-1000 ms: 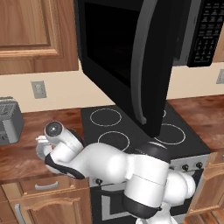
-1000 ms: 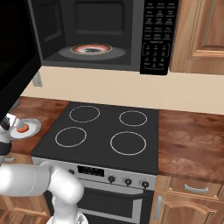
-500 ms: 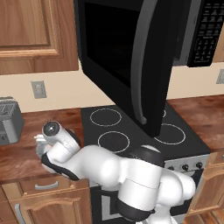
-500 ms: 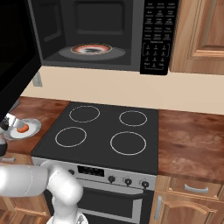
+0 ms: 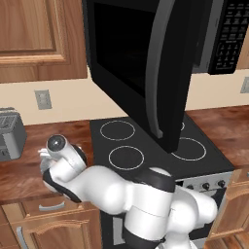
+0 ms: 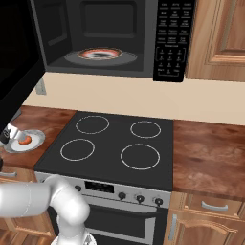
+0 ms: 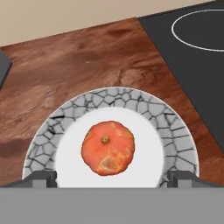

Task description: Pick the squash from the counter and place it in the microwave. Then turn on the microwave.

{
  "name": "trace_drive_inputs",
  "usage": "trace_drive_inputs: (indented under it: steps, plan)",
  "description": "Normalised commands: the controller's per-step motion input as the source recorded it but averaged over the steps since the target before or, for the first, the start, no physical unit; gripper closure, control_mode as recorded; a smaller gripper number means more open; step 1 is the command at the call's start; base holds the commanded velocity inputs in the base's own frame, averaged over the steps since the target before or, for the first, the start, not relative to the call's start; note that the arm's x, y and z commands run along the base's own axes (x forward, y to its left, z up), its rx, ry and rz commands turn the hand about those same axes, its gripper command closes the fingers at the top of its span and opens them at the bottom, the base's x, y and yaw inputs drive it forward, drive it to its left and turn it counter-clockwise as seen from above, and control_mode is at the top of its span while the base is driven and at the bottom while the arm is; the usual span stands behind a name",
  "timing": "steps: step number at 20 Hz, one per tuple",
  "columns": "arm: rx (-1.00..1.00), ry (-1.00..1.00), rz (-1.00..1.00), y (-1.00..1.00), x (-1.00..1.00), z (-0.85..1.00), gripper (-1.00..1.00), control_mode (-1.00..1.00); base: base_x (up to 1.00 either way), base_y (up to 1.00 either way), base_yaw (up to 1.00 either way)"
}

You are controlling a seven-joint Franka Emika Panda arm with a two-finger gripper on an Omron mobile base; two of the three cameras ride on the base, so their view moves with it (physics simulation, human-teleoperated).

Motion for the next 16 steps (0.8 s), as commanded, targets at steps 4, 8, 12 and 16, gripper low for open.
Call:
trace_drive_inputs:
  steps: [4,8,12,16]
  plan:
    - [0.0,0.02,-0.02,0.0,0.08,0.0,-1.0,-1.0,0.0,0.0,0.0]
    - [0.0,0.05,-0.01,0.0,0.06,0.0,-1.0,-1.0,0.0,0.0,0.0]
    - [0.02,0.07,-0.01,0.0,0.01,-0.05,-1.0,-1.0,0.0,0.0,0.0]
    - [0.03,0.06,-0.01,0.0,0.02,-0.07,-1.0,-1.0,0.0,0.0,0.0]
